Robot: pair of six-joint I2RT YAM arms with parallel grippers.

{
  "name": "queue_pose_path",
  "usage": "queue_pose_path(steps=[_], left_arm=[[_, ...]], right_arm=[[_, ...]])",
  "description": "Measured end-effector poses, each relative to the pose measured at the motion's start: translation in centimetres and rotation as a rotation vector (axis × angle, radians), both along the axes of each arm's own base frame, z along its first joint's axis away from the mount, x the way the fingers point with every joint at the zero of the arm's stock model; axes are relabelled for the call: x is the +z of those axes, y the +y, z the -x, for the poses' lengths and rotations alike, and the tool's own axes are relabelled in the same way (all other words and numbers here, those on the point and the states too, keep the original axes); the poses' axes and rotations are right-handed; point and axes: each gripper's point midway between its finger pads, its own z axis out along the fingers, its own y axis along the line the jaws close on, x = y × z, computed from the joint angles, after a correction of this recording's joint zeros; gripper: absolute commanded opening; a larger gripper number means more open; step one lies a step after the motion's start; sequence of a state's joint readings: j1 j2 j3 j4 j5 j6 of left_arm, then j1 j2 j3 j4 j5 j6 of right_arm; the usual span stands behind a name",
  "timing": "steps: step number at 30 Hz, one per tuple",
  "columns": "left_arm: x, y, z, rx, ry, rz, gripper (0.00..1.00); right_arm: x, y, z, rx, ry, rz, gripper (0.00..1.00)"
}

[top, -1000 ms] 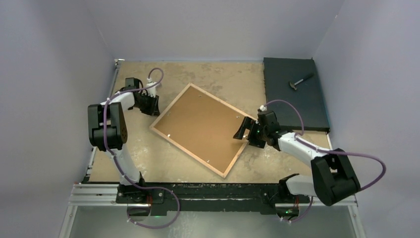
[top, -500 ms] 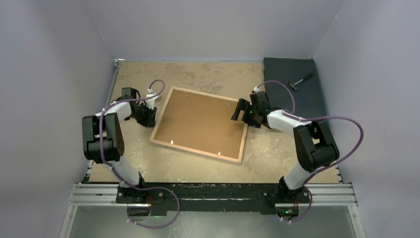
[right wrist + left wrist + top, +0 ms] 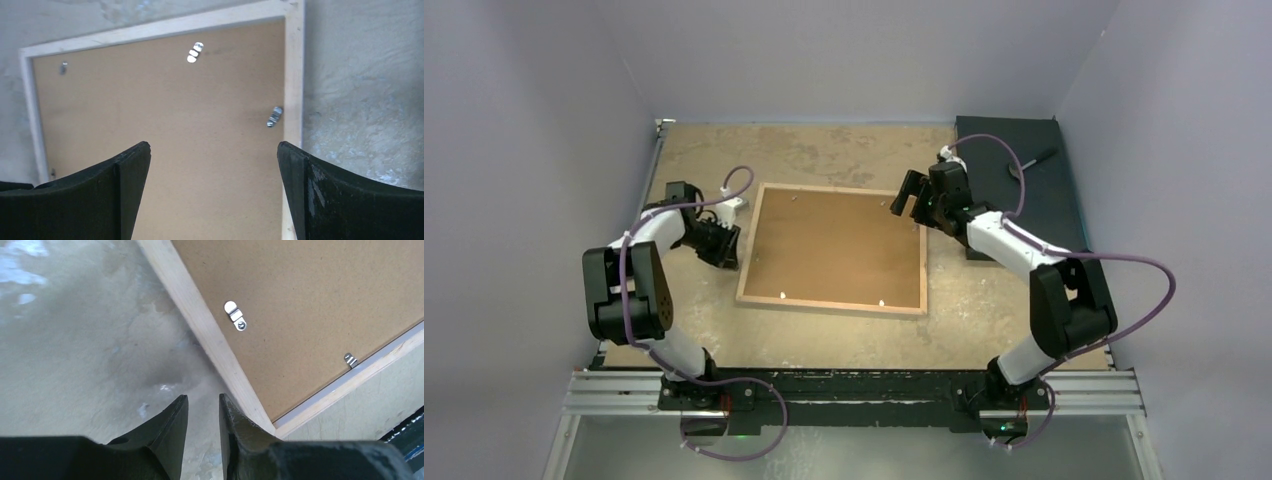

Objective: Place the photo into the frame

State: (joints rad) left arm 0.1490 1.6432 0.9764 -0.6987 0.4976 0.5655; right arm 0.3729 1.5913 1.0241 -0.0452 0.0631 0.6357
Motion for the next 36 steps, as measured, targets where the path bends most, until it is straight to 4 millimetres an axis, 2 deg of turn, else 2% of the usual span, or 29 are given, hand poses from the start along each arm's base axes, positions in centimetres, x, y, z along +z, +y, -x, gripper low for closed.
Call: queue_pose_path(steps=[2, 4, 6, 9, 11, 14, 17, 20, 23, 26, 36], left_arm=[[0.9, 0.4, -0.5, 0.018, -0.013, 0.0, 0.29], [1.9, 0.9, -1.6, 0.035, -0.042, 0.004, 0.31], [3.2, 0.9, -2.9, 0.047, -0.081, 0.026, 0.32], [4.3, 0.2, -4.1, 0.05, -0.111, 0.083, 0.3], [4.0, -0.4, -4.5, 0.049, -0.091, 0.132, 0.26], [2.2, -1.2, -4.4, 0.047, -0.024, 0.19, 0.23], [0.8, -1.6, -3.9, 0.049, 0.032, 0.222, 0.2], [0.8, -1.9, -3.9, 0.052, 0.035, 0.238, 0.17], [0.7, -2.0, -3.9, 0.054, 0.033, 0.248, 0.13], [0.3, -2.1, -3.6, 0.056, 0.041, 0.25, 0.11], [0.1, -2.0, -3.7, 0.071, 0.032, 0.272, 0.04]], right_arm=[[1.3, 0.8, 0.0, 0.013, -0.038, -0.017, 0.99], [2.3, 2.7, 0.3, 0.05, -0.071, -0.045, 0.97], [2.8, 5.8, 1.0, 0.113, -0.089, -0.075, 0.94], [2.9, 11.4, 2.3, 0.233, -0.092, -0.13, 0.88], [2.6, 15.5, 3.2, 0.315, -0.091, -0.169, 0.84], [1.6, 20.4, 4.6, 0.415, -0.076, -0.215, 0.83], [0.8, 24.4, 5.8, 0.498, -0.064, -0.251, 0.81], [0.3, 27.4, 6.4, 0.558, -0.062, -0.283, 0.79], [-0.3, 29.8, 6.8, 0.606, -0.067, -0.316, 0.76], [-1.1, 31.3, 7.1, 0.639, -0.064, -0.338, 0.74], [-3.9, 33.8, 7.2, 0.683, -0.03, -0.372, 0.74]])
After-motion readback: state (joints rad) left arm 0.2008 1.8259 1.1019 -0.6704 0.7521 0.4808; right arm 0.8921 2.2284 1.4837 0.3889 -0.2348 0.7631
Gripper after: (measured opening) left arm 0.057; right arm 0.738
